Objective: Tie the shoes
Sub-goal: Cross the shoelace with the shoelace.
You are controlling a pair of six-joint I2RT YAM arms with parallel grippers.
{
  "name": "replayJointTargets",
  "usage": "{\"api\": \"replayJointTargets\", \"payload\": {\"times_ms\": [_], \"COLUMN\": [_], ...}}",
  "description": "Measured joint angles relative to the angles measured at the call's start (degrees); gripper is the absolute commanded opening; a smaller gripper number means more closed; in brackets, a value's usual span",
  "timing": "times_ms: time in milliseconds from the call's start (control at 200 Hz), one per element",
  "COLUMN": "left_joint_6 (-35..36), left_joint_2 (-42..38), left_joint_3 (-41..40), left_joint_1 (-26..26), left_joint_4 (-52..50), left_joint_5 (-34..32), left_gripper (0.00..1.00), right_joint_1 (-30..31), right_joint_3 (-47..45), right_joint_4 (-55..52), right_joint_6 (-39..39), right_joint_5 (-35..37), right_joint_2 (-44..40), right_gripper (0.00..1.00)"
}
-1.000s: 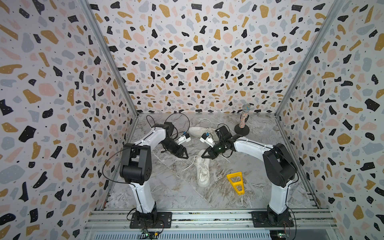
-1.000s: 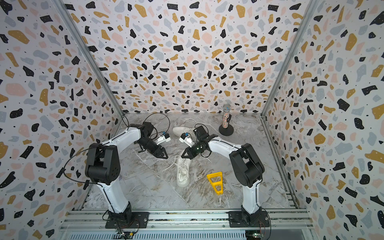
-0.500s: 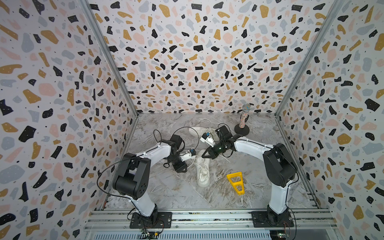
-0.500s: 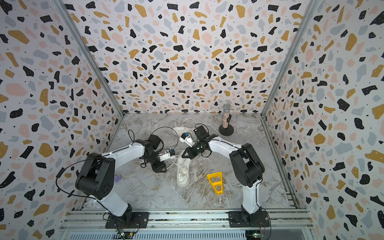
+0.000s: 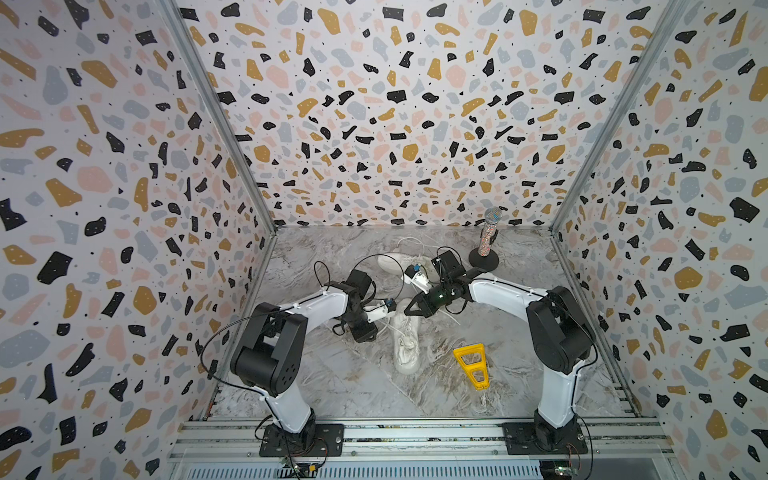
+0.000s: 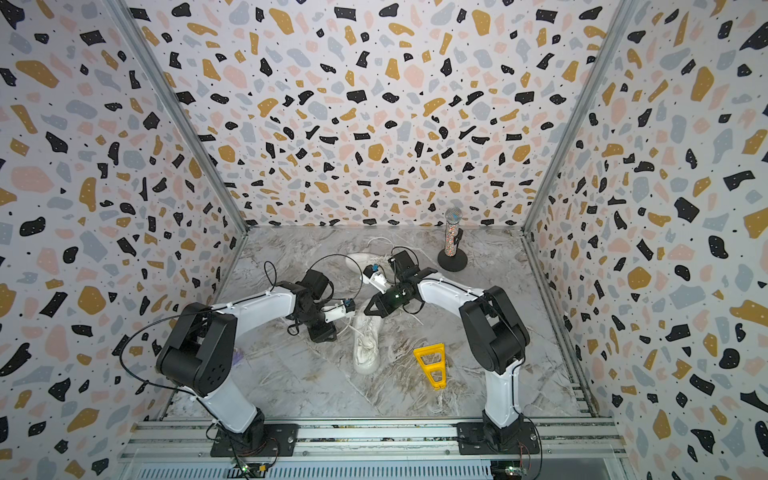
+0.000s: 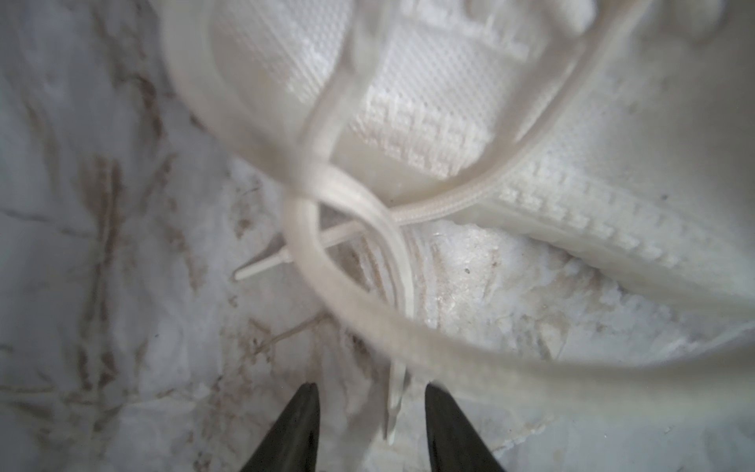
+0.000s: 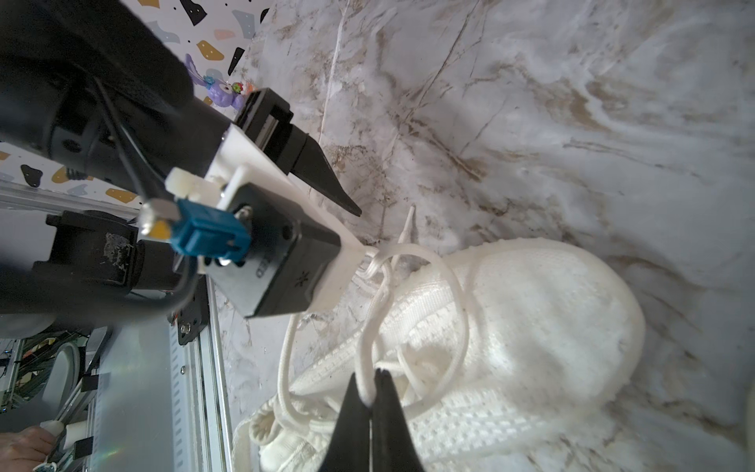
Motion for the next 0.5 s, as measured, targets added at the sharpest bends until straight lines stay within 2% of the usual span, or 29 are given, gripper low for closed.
{"api": "replayJointTargets", "payload": {"times_ms": [270, 461, 501], "left_joint_6": [-0.79, -1.99, -2.27], "left_joint_2": [1.25, 1.29, 1.25], "left_joint_3": [-0.04, -0.07, -0.09], "left_joint_1": [-1.03, -1.03, -1.01], "left_joint_4": [0.48, 1.27, 1.29], "left_joint_5": [-1.2, -1.95, -1.9], "left_gripper": [0.23, 0.0, 0.0], "right_joint_1": [-0.09, -0.26, -0.37], "right_joint_3": [0.0, 0.0, 0.0], "right_joint_4": [-0.33, -0.39, -0.44], "right_joint_6": [-0.04, -0.04, -0.04], "right_joint_5": [0.02, 0.0, 0.0], "right_joint_2": [0.0, 0.0, 0.0], "right_gripper": [0.0, 0.0, 0.0]}}
